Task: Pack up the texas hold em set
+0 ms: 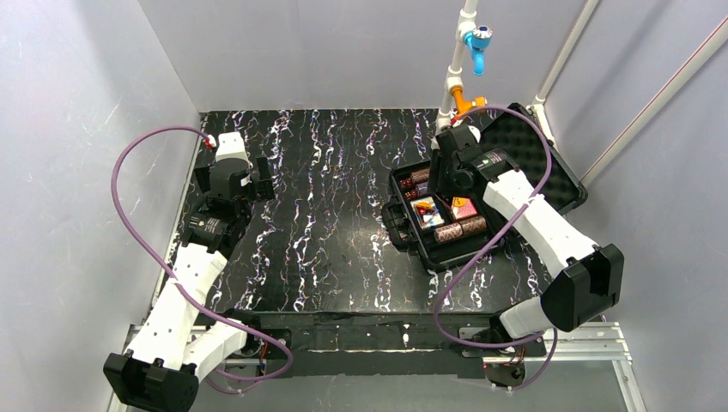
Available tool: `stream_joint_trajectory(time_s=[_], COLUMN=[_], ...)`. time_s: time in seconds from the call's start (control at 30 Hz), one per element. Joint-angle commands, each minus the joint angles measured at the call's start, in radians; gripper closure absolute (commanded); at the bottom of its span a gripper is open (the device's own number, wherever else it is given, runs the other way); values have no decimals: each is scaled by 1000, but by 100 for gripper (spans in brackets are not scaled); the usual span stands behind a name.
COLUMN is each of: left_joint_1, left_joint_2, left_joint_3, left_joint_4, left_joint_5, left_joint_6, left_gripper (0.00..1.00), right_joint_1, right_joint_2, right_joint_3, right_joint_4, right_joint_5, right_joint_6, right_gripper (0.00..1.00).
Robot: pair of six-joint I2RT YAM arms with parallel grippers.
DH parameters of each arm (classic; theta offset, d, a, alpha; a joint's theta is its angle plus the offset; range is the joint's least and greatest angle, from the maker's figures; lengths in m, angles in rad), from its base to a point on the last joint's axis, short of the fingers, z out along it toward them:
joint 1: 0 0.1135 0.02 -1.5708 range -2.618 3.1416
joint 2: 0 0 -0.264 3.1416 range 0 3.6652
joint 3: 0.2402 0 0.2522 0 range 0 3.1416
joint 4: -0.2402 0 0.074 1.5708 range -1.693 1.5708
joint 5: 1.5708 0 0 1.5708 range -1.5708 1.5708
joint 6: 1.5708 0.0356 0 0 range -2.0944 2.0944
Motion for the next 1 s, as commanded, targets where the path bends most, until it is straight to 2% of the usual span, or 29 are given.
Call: stream_joint_trajectory(time_s=[0.0, 0.4, 0.97], left_joint_1=[5, 4, 4], left_joint_2=[-12, -15, -7], left_joint_3=[-12, -18, -22], left_joint_4=[4, 8, 12], left_joint_5=[0, 2, -6], left_joint_6=[0, -7, 0], left_gripper=[1, 1, 1], right_joint_1=[-5, -65, -136], right_joint_2=[-13, 35, 153], right_joint_3=[-1, 1, 32], right_joint_4=[6, 42, 94], right_joint_5=[78, 132, 54], right_joint_6=[5, 9, -51], right_gripper=[46, 45, 44])
